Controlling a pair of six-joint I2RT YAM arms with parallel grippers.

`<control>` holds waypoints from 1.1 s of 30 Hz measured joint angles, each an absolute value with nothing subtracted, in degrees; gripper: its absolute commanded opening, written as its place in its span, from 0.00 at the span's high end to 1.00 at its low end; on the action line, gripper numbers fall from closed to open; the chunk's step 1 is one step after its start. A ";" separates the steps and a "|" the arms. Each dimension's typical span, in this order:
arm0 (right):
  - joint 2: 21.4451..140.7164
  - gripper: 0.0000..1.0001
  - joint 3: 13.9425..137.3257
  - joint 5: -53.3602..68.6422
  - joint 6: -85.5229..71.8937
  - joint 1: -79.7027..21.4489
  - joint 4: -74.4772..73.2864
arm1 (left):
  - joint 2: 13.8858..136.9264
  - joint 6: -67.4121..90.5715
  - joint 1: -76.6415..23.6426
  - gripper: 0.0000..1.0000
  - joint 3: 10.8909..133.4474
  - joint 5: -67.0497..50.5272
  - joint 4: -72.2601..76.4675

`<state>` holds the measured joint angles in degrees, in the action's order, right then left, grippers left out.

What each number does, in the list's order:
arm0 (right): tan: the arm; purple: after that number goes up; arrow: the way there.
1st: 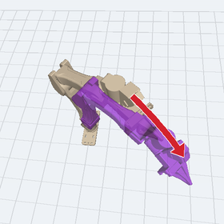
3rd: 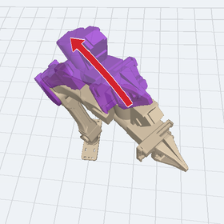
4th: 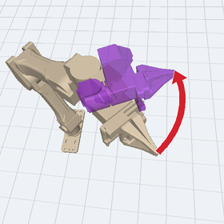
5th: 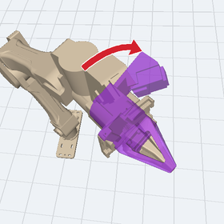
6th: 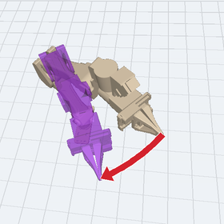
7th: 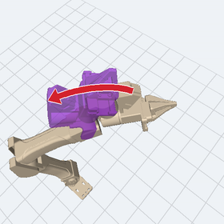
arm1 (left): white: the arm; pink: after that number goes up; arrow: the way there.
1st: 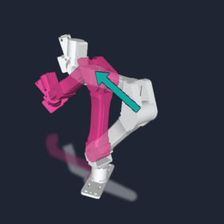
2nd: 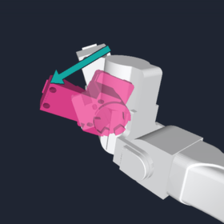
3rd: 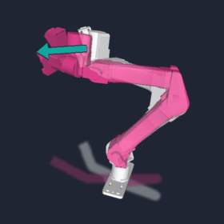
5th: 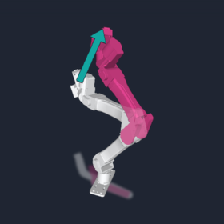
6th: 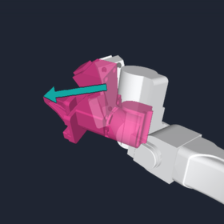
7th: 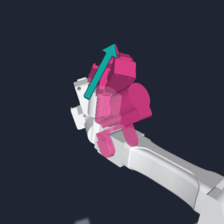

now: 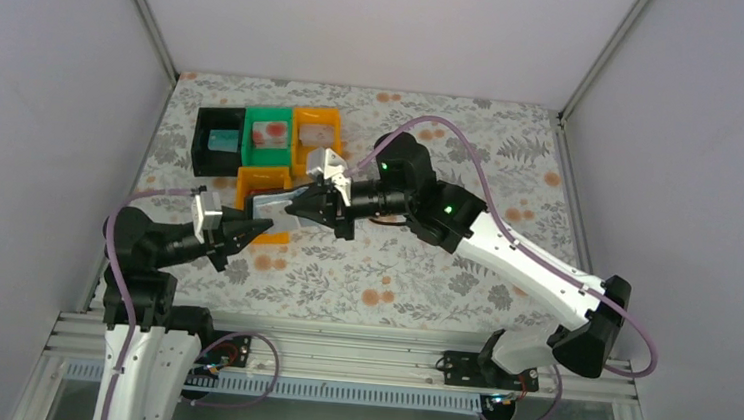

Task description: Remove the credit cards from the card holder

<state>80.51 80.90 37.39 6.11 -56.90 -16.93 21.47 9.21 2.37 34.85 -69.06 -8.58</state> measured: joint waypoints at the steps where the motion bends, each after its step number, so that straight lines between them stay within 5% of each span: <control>1: 80.66 0.96 80.90 37.43 6.33 -56.88 -16.93 | 21.43 9.69 2.35 0.98 34.72 -69.08 -8.58; 11: 81.03 0.68 80.75 39.83 9.28 -56.21 -17.82 | 20.60 13.96 2.13 0.98 33.74 -68.69 -7.68; 21: 80.23 0.96 76.49 43.53 12.12 -54.65 -19.16 | 20.36 14.85 2.11 0.98 33.71 -69.04 -6.85; 33: 79.96 0.96 75.50 44.40 12.49 -53.65 -18.96 | 20.27 12.47 2.09 0.97 33.80 -70.67 -8.27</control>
<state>79.96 75.50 44.40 12.49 -53.65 -18.96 20.27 12.47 2.09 33.80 -70.67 -8.27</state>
